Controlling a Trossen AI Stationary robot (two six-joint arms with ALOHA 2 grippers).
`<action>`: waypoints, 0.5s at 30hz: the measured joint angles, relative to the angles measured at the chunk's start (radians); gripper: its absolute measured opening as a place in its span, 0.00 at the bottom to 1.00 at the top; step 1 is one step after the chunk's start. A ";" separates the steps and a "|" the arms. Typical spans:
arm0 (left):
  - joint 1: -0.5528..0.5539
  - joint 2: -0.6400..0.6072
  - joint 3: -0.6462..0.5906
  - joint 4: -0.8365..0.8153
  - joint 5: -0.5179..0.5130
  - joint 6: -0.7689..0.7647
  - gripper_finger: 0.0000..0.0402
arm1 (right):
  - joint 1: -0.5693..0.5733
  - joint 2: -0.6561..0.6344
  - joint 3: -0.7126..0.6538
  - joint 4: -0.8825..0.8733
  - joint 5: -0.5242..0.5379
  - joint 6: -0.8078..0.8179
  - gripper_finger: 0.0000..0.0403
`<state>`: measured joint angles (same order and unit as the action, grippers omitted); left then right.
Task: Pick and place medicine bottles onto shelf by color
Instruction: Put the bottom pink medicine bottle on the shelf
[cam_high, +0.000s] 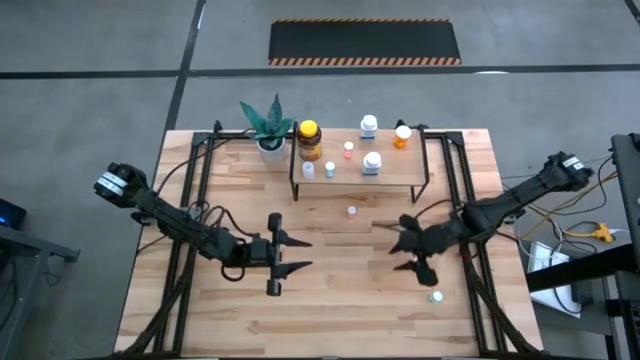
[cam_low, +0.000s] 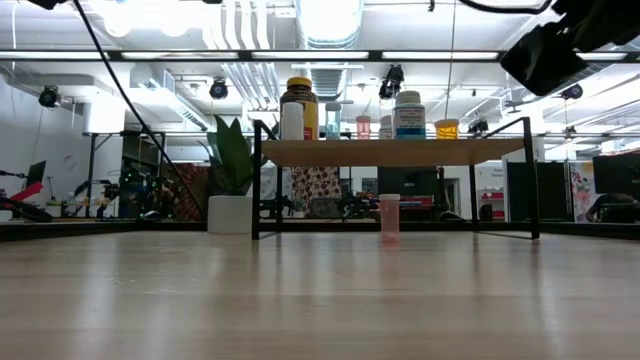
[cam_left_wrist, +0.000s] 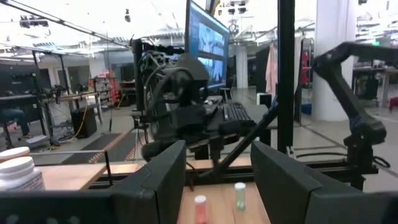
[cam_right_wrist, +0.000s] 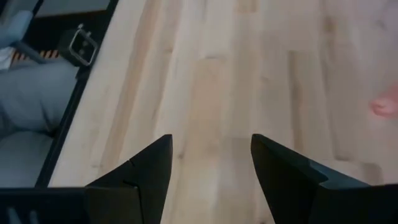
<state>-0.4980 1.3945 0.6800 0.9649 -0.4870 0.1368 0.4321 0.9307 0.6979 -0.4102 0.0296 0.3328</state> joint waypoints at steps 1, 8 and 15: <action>0.000 0.000 0.000 -0.008 0.000 0.000 0.41 | 0.017 0.020 0.000 0.024 0.014 0.000 0.52; 0.000 0.000 -0.001 -0.073 0.000 0.002 0.41 | 0.095 0.171 0.000 0.177 0.101 -0.029 0.52; 0.001 0.000 -0.001 -0.093 0.000 0.097 0.41 | 0.085 0.250 0.023 0.174 0.102 0.126 0.52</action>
<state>-0.4973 1.3941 0.6788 0.8715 -0.4870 0.2339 0.5167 1.1803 0.7213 -0.2361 0.1316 0.4584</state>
